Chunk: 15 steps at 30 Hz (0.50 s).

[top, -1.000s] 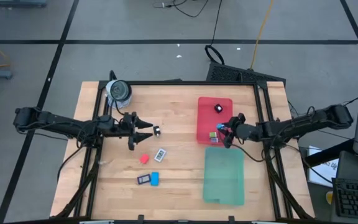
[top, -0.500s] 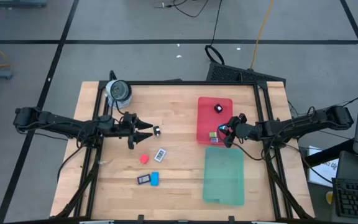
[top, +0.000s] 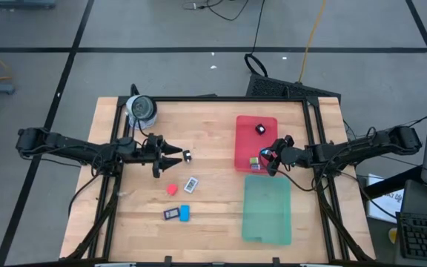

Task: Pick & Place Office items
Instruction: Put the blue charger adapter into the red bin, then put the pink charger adapter into the red bin

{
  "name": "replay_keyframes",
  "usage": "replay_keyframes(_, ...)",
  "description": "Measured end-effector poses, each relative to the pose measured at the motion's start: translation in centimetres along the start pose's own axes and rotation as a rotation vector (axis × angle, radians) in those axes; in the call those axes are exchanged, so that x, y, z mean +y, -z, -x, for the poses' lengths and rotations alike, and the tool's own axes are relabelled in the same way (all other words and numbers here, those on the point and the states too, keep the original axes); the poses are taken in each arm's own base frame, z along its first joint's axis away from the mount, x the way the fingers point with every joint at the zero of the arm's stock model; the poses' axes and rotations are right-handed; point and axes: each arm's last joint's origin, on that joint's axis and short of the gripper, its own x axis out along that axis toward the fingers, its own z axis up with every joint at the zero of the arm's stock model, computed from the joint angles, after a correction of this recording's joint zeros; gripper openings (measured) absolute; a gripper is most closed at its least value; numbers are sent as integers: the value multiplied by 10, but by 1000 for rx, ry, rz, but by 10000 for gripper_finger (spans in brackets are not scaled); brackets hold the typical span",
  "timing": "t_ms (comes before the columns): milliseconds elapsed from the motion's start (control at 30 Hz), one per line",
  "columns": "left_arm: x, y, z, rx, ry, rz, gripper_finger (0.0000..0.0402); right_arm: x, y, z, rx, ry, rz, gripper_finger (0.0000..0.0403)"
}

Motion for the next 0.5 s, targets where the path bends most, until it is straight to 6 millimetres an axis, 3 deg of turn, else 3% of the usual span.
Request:
replay_keyframes(200, 0, 0, 0, 0, 0, 0, 240, 0, -1, 0, -7, 1, -3, 170)
replay_keyframes(500, 0, 0, 0, 0, 0, 0, 248, 0, -1, 0, -23, 25, -28, 229)
